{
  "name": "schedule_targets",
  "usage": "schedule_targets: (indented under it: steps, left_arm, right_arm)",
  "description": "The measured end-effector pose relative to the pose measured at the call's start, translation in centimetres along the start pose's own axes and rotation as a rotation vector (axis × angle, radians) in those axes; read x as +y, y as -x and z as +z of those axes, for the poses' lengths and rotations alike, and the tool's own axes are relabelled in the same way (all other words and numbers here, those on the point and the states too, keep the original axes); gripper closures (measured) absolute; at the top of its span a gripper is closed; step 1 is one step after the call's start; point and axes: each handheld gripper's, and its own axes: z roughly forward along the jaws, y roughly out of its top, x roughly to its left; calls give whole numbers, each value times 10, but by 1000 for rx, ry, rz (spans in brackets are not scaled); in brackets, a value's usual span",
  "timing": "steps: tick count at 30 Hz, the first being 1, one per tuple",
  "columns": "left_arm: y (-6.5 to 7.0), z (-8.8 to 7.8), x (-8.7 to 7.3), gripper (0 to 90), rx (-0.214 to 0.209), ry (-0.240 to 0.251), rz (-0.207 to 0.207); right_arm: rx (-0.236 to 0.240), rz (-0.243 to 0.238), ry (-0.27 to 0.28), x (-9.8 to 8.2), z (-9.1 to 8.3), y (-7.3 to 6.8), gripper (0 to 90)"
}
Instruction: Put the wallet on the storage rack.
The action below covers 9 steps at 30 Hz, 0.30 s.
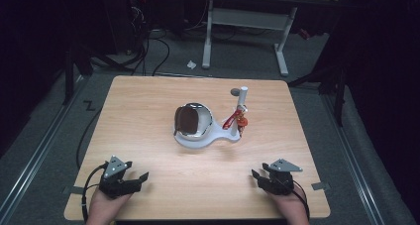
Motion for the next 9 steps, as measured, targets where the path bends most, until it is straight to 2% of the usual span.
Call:
schedule_targets:
  steps: [4, 9]
  left_arm:
    - [-4, 0, 0, 232, 1, -5, -9]
    - [0, 1, 2, 233, -10, -6, -9]
  right_arm:
    - [-7, 3, -8, 0, 1, 1, 475]
    - [-9, 6, 3, -3, -3, 3, 473]
